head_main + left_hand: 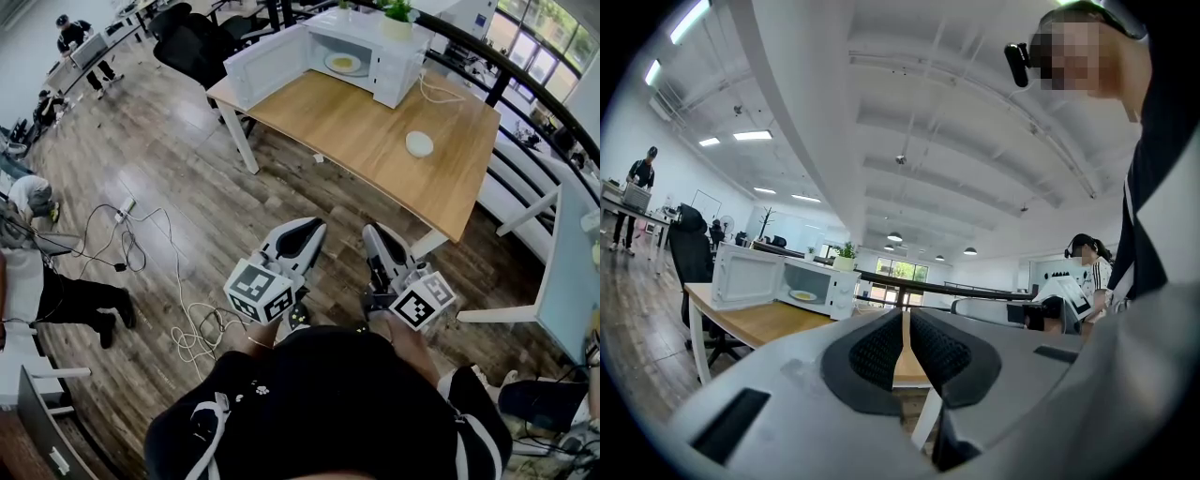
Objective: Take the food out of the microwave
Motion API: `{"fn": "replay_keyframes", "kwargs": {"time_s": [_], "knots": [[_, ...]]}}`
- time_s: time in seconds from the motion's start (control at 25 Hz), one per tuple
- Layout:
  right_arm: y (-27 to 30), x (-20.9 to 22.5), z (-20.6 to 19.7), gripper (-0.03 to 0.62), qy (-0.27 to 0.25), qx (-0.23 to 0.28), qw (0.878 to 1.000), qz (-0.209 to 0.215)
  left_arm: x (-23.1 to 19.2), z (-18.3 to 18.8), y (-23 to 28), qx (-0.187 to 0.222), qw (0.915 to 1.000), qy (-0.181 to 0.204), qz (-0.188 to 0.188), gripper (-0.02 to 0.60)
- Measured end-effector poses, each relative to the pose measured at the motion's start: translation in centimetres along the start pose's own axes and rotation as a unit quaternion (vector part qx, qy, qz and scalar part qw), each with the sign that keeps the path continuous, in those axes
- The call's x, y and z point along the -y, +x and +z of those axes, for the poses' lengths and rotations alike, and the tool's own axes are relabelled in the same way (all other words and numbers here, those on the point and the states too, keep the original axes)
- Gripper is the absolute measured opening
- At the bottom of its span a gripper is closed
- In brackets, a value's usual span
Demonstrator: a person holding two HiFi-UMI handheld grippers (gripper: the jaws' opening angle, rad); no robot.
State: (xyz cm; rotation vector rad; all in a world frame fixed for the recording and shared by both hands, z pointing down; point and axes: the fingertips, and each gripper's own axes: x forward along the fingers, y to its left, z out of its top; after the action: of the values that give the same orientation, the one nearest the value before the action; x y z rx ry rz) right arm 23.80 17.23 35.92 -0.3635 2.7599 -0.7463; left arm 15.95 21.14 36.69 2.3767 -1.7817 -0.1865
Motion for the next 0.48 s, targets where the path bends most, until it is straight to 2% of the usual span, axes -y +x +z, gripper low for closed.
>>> {"fn": "replay_keyframes", "kwargs": {"time_s": [0.48], "knots": [[1.0, -0.3, -0.9, 0.002, -0.002, -0.005, 1.000, -0.009, -1.0, 0.0, -0.7, 0.000, 1.0000, -0.001, -0.004, 0.032]]}}
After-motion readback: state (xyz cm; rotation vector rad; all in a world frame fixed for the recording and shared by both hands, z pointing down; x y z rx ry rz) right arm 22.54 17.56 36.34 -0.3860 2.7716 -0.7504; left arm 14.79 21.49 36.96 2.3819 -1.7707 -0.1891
